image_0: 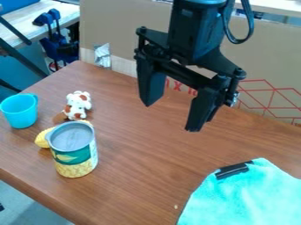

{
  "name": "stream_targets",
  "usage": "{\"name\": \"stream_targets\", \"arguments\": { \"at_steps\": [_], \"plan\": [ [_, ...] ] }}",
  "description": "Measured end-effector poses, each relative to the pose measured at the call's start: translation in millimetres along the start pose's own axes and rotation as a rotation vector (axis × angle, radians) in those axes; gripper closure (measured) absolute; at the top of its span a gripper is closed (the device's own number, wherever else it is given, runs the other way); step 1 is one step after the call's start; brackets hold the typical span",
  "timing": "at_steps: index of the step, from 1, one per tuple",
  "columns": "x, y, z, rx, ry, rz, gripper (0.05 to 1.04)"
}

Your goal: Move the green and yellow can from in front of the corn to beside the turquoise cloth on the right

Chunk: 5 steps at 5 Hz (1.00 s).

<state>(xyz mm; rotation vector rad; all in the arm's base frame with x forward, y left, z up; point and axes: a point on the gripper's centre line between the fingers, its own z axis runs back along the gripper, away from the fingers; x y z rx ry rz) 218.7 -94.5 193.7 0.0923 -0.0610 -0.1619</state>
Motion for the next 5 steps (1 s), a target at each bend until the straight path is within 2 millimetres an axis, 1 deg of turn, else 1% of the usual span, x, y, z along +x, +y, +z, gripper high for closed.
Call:
{"name": "stream_targets", "arguments": {
  "at_steps": [1, 3, 4, 5],
  "plan": [
    [-1.3, 0.2, -5.2, 0.006, 0.019, -0.002, 0.083],
    [-13.5, 47.8, -4.8, 0.003, -0.055, 0.094, 0.083],
    [-18.8, 75.5, -20.0, 0.010, -0.024, 0.154, 0.083],
    [-14.5, 99.3, -33.4, 0.017, -0.008, 0.233, 0.083]
  ]
}}
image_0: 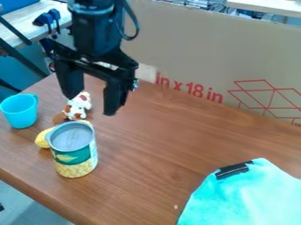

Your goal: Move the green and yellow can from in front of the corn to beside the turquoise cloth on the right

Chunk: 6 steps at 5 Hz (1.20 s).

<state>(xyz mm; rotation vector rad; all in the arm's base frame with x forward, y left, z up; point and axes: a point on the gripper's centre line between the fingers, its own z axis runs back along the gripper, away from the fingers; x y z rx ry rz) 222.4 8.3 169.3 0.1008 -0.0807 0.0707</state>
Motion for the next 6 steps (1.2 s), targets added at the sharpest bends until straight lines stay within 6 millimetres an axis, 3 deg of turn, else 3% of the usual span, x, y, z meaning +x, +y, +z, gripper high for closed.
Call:
{"name": "stream_targets", "arguments": {
  "at_steps": [1, 3, 6],
  "plan": [
    [11.8, 16.7, -18.1, -0.039, 0.015, 0.058, 0.083],
    [17.0, 42.9, -47.3, -0.030, 0.096, 0.095, 0.083],
    [-12.9, 74.6, -76.3, 0.003, 0.205, 0.178, 0.083]
  ]
}}
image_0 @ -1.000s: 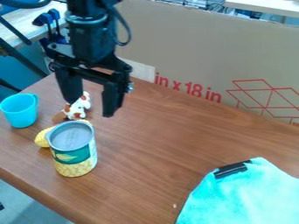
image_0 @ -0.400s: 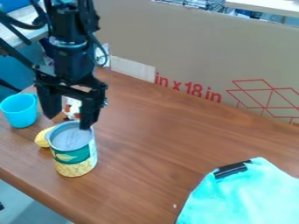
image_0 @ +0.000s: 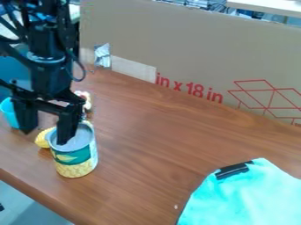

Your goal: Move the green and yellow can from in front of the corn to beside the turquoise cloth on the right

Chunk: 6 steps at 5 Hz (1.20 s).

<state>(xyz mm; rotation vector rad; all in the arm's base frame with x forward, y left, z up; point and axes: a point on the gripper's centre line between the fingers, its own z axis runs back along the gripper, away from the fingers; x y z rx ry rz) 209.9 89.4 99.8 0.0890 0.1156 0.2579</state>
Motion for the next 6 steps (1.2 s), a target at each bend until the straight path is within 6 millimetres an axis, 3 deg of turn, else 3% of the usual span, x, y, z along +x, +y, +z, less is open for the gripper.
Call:
{"name": "stream_targets", "arguments": {
  "at_steps": [1, 3, 6],
  "plan": [
    [-1.9, 10.4, -6.8, 0.008, -0.005, 0.044, 0.083],
    [21.4, 12.1, -14.5, -0.009, -0.159, 0.220, 0.083],
    [22.3, -7.1, -32.0, -0.158, -0.178, 0.363, 0.083]
  ]
}}
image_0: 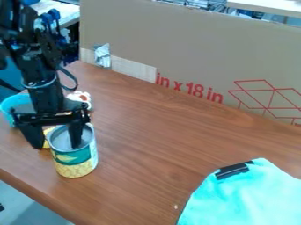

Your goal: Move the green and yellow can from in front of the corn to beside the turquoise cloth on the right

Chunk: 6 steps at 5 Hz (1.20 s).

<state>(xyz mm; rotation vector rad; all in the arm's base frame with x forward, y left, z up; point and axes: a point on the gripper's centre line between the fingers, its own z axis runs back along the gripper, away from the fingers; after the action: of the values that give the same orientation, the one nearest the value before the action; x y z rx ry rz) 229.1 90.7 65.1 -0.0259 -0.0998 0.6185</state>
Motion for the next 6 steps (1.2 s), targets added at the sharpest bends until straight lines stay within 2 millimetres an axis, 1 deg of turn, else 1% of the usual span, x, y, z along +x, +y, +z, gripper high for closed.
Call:
{"name": "stream_targets", "arguments": {
  "at_steps": [1, 2, 3, 5, 6],
  "plan": [
    [-2.7, -13.3, -7.9, -0.042, 0.017, 0.033, 0.083],
    [-0.4, -41.8, -10.8, -0.065, 0.031, 0.024, 0.083],
    [-6.4, -87.5, -11.1, -0.067, 0.073, -0.068, 0.083],
    [-29.9, -186.3, -15.7, -0.143, 0.117, -0.292, 0.083],
    [-37.6, -213.5, -17.9, -0.151, 0.127, -0.369, 0.083]
  ]
}}
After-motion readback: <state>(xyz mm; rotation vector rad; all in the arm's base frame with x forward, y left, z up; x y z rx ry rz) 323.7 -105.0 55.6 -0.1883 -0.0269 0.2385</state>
